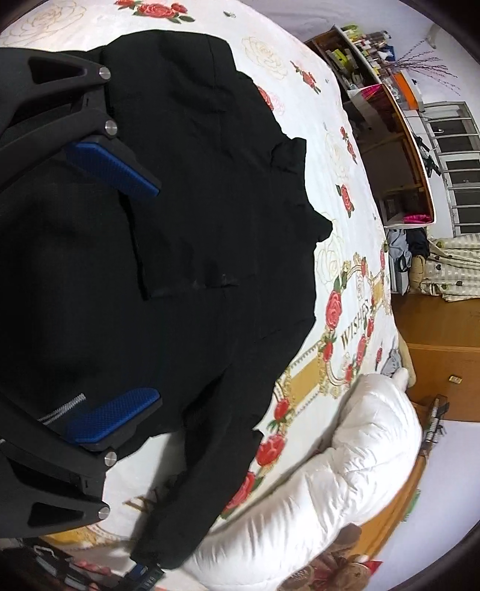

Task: Fold large clothes
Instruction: 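Grasp the other sleeve beside the pillow with the right tool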

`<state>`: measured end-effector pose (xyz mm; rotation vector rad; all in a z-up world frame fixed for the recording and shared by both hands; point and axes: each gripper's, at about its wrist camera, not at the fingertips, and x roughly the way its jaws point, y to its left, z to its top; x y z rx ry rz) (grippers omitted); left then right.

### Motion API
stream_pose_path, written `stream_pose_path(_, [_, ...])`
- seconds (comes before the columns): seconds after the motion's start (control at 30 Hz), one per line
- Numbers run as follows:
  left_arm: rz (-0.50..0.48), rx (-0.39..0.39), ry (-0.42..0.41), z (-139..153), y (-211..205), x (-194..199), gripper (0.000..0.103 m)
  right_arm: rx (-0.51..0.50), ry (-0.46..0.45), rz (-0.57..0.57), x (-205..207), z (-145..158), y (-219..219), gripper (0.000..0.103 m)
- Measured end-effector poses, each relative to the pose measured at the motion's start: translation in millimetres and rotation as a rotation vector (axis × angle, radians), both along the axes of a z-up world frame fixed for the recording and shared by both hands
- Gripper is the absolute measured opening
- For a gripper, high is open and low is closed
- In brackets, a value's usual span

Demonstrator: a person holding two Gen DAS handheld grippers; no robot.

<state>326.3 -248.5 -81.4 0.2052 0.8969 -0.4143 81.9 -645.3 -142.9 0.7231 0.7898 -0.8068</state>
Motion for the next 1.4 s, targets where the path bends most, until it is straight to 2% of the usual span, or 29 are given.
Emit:
stream_pose_path(0.1, [-0.005, -0.002, 0.007, -3.1, -2.1, 0.8, 0.103, 0.034, -0.005, -0.008, 3.8, -6.0, -6.6, 0.079])
stream_pose_path(0.2, [0.018, -0.009, 0.012, -4.4, 0.9, 3.9, 0.103, 0.021, 0.005, -0.001, 8.4, -8.1, -7.4, 0.079])
stream_pose_path(0.3, [0.024, -0.016, 0.014, -4.6, 3.7, 4.8, 0.103, 0.074, -0.014, -0.001, 8.9, -16.8, -12.3, 0.079])
stream_pose_path(0.43, [0.01, -0.014, 0.016, -5.3, 2.1, 3.6, 0.103, 0.069, -0.05, -0.04, 1.4, -19.4, -12.5, 0.079])
stream_pose_path(0.53, [0.002, -0.012, 0.017, -5.5, 1.1, 2.9, 0.103, 0.128, -0.044, -0.026, 10.6, -27.3, -16.4, 0.079])
stream_pose_path(0.63, [0.0, -0.015, 0.022, -6.1, 2.4, 2.5, 0.103, 0.129, -0.064, -0.038, 12.2, -23.6, -17.9, 0.079])
stream_pose_path(0.67, [0.002, -0.017, 0.023, -5.8, 3.1, 3.2, 0.103, 0.13, -0.074, -0.042, 11.2, -22.1, -18.0, 0.077])
stream_pose_path(0.7, [0.008, -0.016, 0.022, -5.6, 3.9, 3.6, 0.103, 0.129, -0.078, -0.046, 10.9, -21.2, -18.0, 0.069])
stream_pose_path(0.77, [0.005, -0.026, 0.022, -5.0, 4.8, 3.1, 0.103, 0.112, -0.084, -0.039, 9.7, -16.8, -16.0, 0.06])
stream_pose_path(0.8, [-0.001, -0.029, 0.023, -4.9, 4.3, 2.1, 0.103, 0.095, -0.084, -0.023, 11.3, -13.3, -13.6, 0.05])
stream_pose_path(0.9, [-0.027, -0.025, 0.022, -4.2, 1.6, -0.8, 0.103, 0.04, -0.104, 0.029, 17.2, 4.1, -2.8, 0.035])
stream_pose_path(1.03, [-0.046, -0.034, 0.016, -1.2, 1.4, -5.0, 0.103, -0.039, -0.155, 0.116, 29.1, 38.8, 17.3, 0.029])
stream_pose_path(1.13, [-0.036, -0.046, 0.02, 0.6, 7.7, -4.2, 0.103, -0.105, -0.199, 0.224, 43.6, 67.2, 38.5, 0.026])
stream_pose_path(1.27, [-0.015, -0.058, 0.0, 5.3, 22.4, -3.6, 0.103, -0.191, -0.25, 0.39, 73.0, 107.0, 83.3, 0.021])
stream_pose_path(1.4, [-0.002, -0.069, 0.0, 6.2, 39.5, -3.9, 0.103, -0.26, -0.248, 0.556, 110.1, 126.5, 134.0, 0.017])
